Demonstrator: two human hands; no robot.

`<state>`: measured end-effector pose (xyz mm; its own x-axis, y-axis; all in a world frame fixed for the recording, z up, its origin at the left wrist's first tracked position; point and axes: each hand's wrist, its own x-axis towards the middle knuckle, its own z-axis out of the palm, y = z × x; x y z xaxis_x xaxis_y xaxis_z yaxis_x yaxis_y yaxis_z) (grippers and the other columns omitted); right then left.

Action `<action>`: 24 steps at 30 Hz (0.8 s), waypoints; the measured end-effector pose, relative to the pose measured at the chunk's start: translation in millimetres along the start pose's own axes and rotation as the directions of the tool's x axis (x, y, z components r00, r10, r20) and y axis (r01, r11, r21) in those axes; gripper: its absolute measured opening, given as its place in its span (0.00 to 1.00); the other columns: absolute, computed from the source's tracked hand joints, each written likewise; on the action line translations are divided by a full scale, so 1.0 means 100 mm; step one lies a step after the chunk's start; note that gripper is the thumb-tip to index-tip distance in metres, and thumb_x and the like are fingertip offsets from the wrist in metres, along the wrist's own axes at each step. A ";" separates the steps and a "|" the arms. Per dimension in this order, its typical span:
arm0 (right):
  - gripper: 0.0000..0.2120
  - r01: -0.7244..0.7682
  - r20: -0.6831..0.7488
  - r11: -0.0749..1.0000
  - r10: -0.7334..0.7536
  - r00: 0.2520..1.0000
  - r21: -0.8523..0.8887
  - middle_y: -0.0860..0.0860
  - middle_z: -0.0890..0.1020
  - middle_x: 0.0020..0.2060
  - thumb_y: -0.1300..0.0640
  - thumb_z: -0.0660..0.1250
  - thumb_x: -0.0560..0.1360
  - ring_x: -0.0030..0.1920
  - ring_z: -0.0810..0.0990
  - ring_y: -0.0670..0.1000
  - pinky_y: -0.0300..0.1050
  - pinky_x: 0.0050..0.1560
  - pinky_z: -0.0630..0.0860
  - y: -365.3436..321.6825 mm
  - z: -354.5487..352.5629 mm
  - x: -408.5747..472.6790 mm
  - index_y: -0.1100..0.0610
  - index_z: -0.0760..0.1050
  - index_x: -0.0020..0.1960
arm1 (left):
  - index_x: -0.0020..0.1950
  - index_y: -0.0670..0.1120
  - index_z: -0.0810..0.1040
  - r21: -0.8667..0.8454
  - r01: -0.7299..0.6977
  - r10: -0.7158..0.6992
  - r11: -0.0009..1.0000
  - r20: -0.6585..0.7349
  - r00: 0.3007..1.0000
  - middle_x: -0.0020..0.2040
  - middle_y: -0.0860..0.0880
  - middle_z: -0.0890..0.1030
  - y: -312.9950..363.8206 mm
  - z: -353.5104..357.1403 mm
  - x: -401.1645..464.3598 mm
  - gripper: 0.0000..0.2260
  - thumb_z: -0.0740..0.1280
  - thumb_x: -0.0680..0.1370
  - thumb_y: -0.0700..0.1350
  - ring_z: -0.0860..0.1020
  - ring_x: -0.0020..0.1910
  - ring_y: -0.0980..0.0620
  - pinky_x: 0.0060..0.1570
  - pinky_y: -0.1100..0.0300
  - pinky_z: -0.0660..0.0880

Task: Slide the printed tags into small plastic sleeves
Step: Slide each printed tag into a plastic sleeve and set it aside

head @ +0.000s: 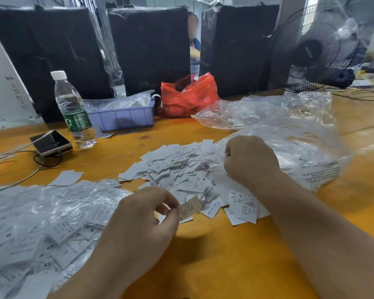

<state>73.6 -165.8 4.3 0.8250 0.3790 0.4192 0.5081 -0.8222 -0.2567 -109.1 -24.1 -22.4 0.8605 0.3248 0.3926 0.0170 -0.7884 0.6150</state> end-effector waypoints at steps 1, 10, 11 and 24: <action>0.07 0.049 -0.021 0.997 -0.048 0.999 0.060 0.53 0.78 0.43 0.62 0.61 0.74 0.51 0.74 0.57 0.49 0.51 0.73 -0.01 0.00 0.00 0.58 0.79 0.45 | 0.42 0.61 0.79 -0.024 0.018 -0.018 1.000 -0.001 1.000 0.41 0.66 0.79 0.00 0.00 0.00 0.06 0.70 0.74 0.48 0.78 0.35 0.62 0.29 0.68 0.72; 0.09 -0.120 0.260 0.411 -0.303 0.917 0.904 0.54 0.79 0.29 0.50 0.75 0.67 0.28 0.70 0.50 0.43 0.31 0.70 -0.37 -0.25 -0.23 0.56 0.83 0.36 | 0.44 0.53 0.79 -0.390 0.154 -0.193 0.908 -0.063 0.979 0.36 0.55 0.84 -0.04 -0.06 0.09 0.08 0.66 0.79 0.41 0.81 0.33 0.56 0.31 0.62 0.79; 0.11 -0.154 0.294 0.380 -0.341 0.893 0.912 0.60 0.79 0.31 0.47 0.75 0.64 0.29 0.69 0.49 0.45 0.33 0.69 -0.40 -0.24 -0.25 0.55 0.83 0.35 | 0.45 0.51 0.79 -0.441 0.174 -0.224 0.880 -0.062 0.973 0.37 0.53 0.84 -0.04 -0.08 0.10 0.06 0.65 0.80 0.41 0.81 0.33 0.55 0.31 0.62 0.79; 0.12 -0.483 0.509 0.188 -0.480 0.715 0.855 0.65 0.80 0.57 0.55 0.79 0.60 0.52 0.75 0.59 0.48 0.46 0.67 -0.59 -0.14 -0.42 0.52 0.75 0.29 | 0.52 0.44 0.75 -0.814 0.242 -0.410 0.528 0.005 0.912 0.40 0.46 0.85 -0.04 -0.21 0.18 0.02 0.64 0.80 0.39 0.84 0.38 0.48 0.32 0.60 0.79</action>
<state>6.1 -139.0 13.8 0.4715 0.8816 -0.0204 -0.0916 0.0260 -0.9955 -104.3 -4.4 -3.7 0.7801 0.6172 0.1025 -0.1976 0.0876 0.9764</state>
